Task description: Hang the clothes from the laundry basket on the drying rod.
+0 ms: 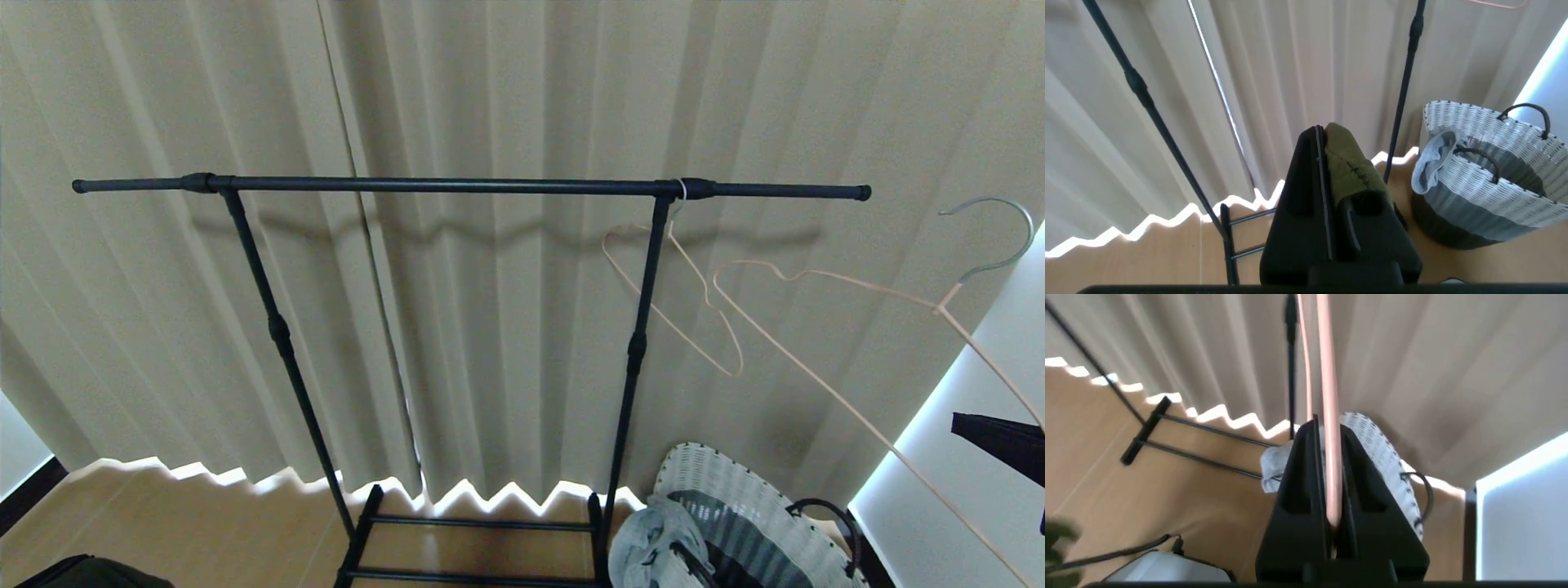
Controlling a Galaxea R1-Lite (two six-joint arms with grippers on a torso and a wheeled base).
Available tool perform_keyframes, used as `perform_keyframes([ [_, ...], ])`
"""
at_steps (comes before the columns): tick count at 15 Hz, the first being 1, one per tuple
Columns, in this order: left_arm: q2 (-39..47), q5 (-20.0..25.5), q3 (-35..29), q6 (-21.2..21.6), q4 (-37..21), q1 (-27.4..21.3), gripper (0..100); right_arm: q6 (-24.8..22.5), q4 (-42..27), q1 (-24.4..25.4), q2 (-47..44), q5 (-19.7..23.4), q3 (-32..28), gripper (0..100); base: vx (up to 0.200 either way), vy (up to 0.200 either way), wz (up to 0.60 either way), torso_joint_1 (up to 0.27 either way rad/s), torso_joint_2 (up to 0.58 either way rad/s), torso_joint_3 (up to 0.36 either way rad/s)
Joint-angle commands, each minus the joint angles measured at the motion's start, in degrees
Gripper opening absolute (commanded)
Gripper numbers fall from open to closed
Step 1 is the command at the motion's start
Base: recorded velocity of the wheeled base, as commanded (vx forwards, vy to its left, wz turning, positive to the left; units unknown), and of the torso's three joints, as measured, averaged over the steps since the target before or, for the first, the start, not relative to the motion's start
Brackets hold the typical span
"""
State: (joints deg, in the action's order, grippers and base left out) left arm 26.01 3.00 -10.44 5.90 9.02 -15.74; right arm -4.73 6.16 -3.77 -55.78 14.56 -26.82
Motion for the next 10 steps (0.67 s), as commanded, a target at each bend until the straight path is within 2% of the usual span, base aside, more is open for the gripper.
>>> perform_keyframes([
  [1,0.1,0.0,0.0,0.0,0.0,0.0,0,0.0,0.1,1.3,0.6,0.0,0.3,0,0.0,0.2,0.0,0.002,0.01,0.002],
  [10,0.1,-0.1,0.0,0.1,0.0,0.0,0,0.0,0.1,1.3,0.5,0.0,0.5,0,0.0,0.2,0.0,0.004,0.0,0.002],
])
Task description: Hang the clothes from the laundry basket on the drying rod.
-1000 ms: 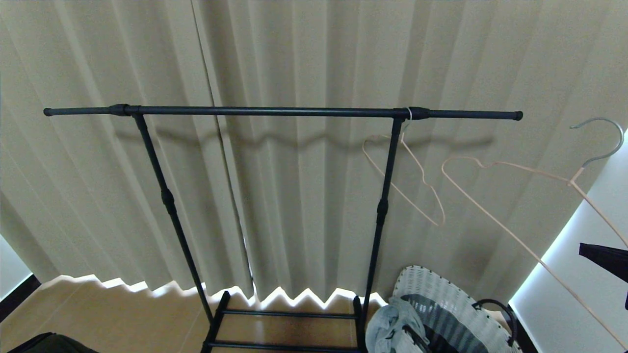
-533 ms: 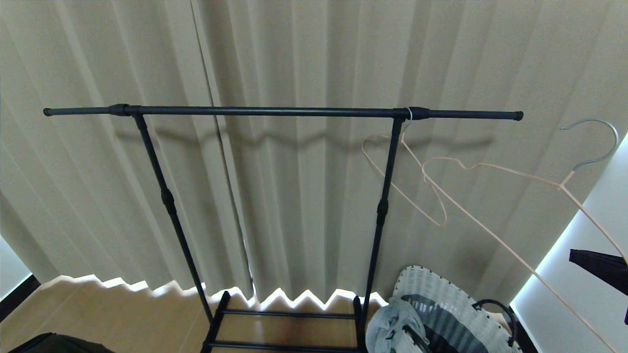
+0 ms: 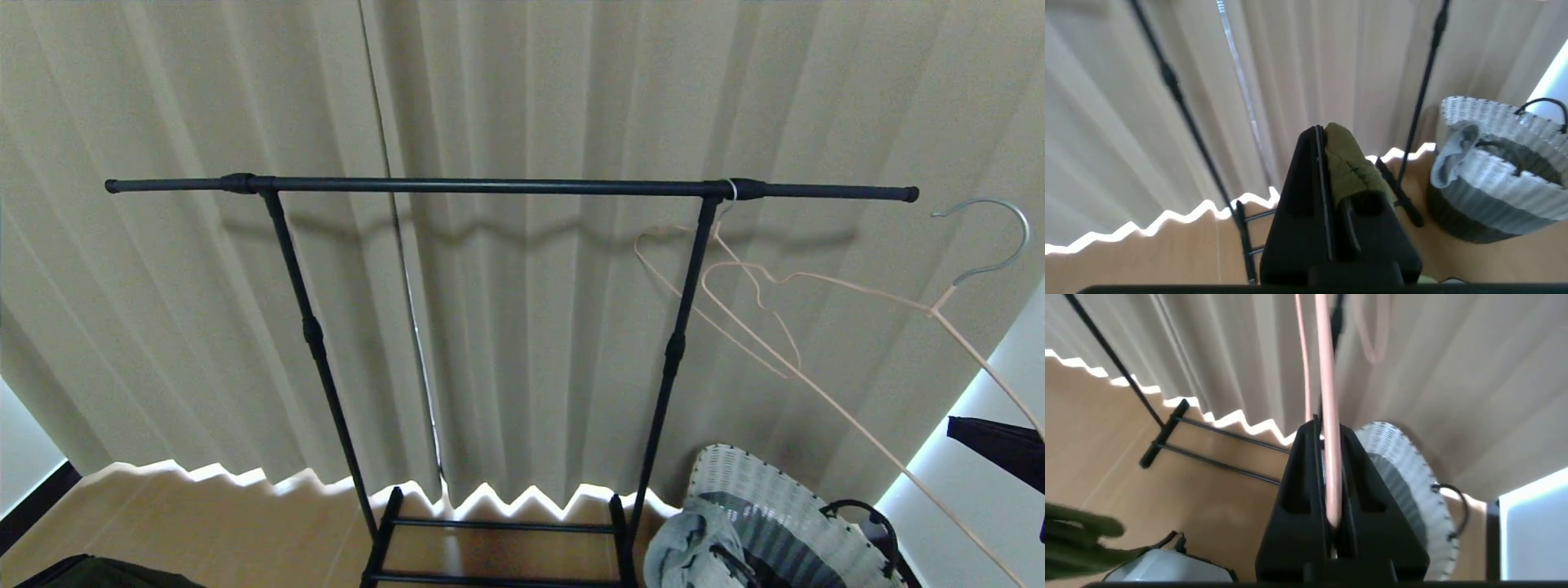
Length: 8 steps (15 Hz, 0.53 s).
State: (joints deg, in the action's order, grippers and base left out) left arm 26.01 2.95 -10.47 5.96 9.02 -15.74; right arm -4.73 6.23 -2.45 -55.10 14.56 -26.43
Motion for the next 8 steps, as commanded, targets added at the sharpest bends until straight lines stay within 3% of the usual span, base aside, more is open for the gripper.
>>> perform_keyframes([
  [1,0.1,0.0,0.1,0.1,0.0,0.0,0,0.0,0.0,0.1,-0.2,0.0,0.1,0,0.0,0.2,0.0,0.002,0.0,0.002],
  [6,0.1,0.0,0.5,0.1,-0.1,0.0,0,0.0,-0.1,0.9,-0.4,0.1,0.6,0,0.0,0.2,0.0,0.003,0.0,0.002],
  [8,0.0,0.0,2.2,0.5,0.2,0.0,0,0.1,-0.1,1.9,-0.5,0.1,1.1,0,0.0,0.0,0.0,0.0,0.0,0.0],
])
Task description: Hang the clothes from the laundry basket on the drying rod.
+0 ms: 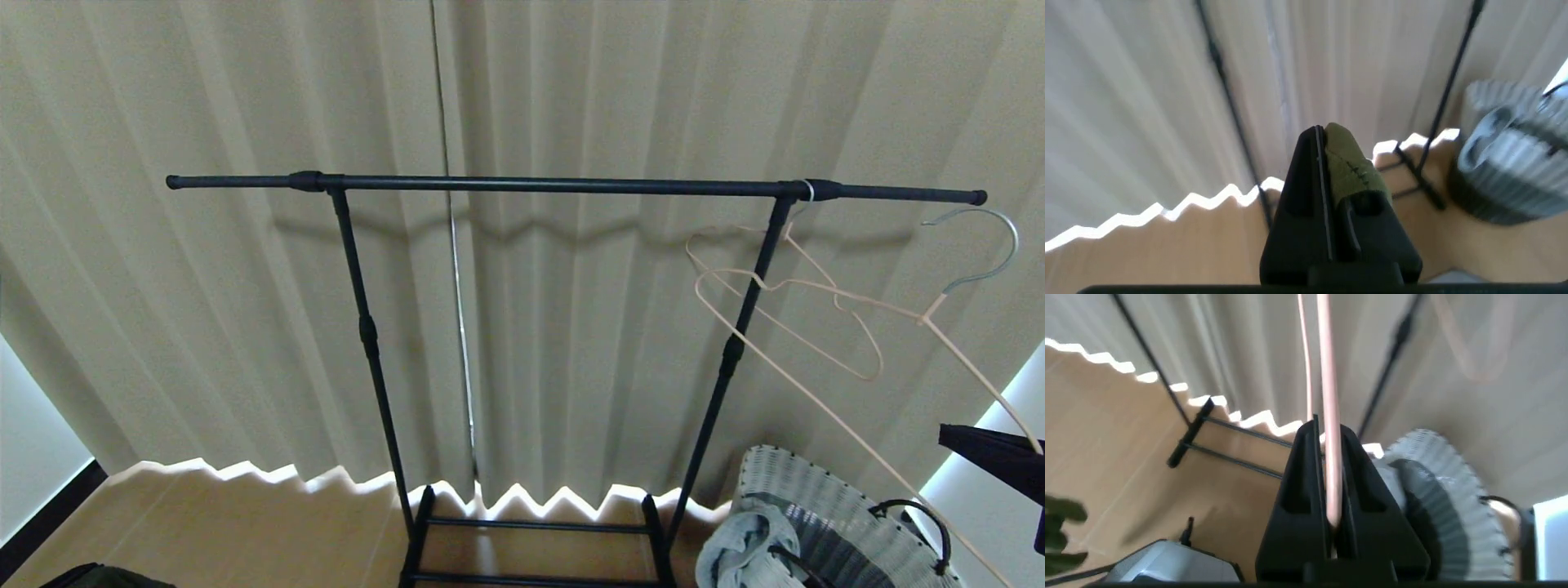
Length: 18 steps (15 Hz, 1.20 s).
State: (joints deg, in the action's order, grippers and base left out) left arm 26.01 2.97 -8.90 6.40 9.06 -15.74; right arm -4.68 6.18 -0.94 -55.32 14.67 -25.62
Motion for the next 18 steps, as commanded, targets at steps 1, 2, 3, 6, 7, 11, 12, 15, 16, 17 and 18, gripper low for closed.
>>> perform_keyframes([
  [1,0.0,0.0,0.9,0.3,0.3,-0.1,0,0.0,0.0,1.0,-0.3,0.0,0.8,0,0.0,0.0,0.0,0.0,0.0,0.0],
  [2,-0.1,0.0,1.1,1.1,0.3,-0.1,0,0.1,0.0,2.7,-0.4,0.0,1.6,0,0.0,0.0,0.0,0.0,0.0,0.0],
  [3,-0.1,0.1,1.0,1.2,0.3,-0.1,0,0.3,0.0,3.8,-0.4,0.0,2.1,0,0.0,0.0,0.0,0.0,0.0,0.0],
  [6,3.7,0.1,-1.2,2.5,-0.1,-0.1,0,0.3,0.1,10.7,-1.6,-0.1,2.0,0,0.0,0.0,0.0,0.0,0.0,0.0],
  [7,8.4,-0.2,-4.0,3.4,-0.1,0.0,0,0.4,0.1,13.9,-2.8,-0.1,1.6,0,0.0,0.0,0.0,0.0,0.0,0.0],
  [11,28.7,-4.1,-19.2,3.7,-0.2,0.0,0,4.9,2.6,25.2,-8.0,-0.1,-2.0,0,0.0,0.0,0.0,0.0,0.0,0.0],
  [12,33.4,-6.3,-22.8,3.7,-0.2,-0.5,0,7.4,5.1,28.1,-9.4,-0.1,-2.4,0,0.0,0.0,0.0,0.0,0.0,0.0],
  [15,46.6,-13.4,-33.8,2.1,-0.1,-5.0,0,10.0,10.9,34.2,-14.3,-0.2,-3.7,0,0.0,0.0,0.0,0.0,0.0,0.0],
  [16,48.5,-14.5,-35.7,1.5,-0.1,-5.6,0,10.1,11.5,35.0,-14.9,-0.2,-4.0,0,0.0,0.0,0.0,0.0,0.0,0.0],
  [17,52.0,-16.4,-39.7,0.0,-0.2,-6.8,0,10.7,12.6,36.9,-16.1,-0.2,-4.4,0,0.0,0.0,0.0,0.0,0.0,0.0],
  [18,54.6,-17.7,-42.3,-1.0,-0.2,-7.3,0,11.8,13.7,38.6,-16.7,-0.2,-4.8,0,0.0,0.0,0.0,0.0,0.0,0.0],
])
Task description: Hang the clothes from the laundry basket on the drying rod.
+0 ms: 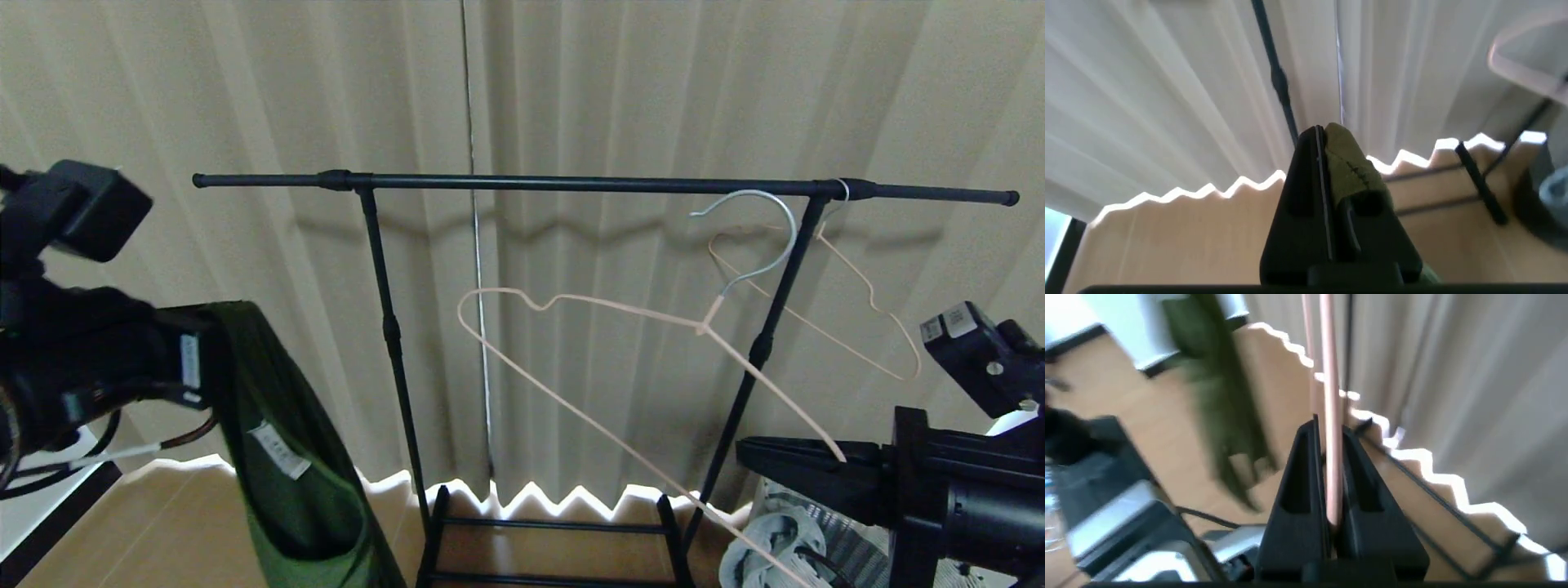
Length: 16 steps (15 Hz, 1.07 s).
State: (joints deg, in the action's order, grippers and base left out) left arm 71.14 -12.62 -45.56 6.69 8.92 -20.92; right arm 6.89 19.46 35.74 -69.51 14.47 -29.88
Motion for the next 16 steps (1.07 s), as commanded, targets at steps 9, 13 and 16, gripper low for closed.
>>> perform_keyframes([
  [9,18.3,-6.9,-13.0,-8.5,0.1,-4.0,0,4.2,2.1,11.7,-8.2,-0.1,-4.3,0,0.0,0.0,0.0,0.0,0.0,0.0],
  [13,18.2,-7.0,-12.9,-8.5,0.3,-4.4,0,4.4,2.1,12.3,-10.2,-0.1,-6.1,0,0.0,0.0,0.0,0.0,0.0,0.0],
  [16,18.1,-7.0,-12.9,-8.8,0.3,-5.2,0,9.1,7.0,12.3,-12.9,-0.3,-6.7,0,0.0,0.0,0.0,0.0,0.0,0.0],
])
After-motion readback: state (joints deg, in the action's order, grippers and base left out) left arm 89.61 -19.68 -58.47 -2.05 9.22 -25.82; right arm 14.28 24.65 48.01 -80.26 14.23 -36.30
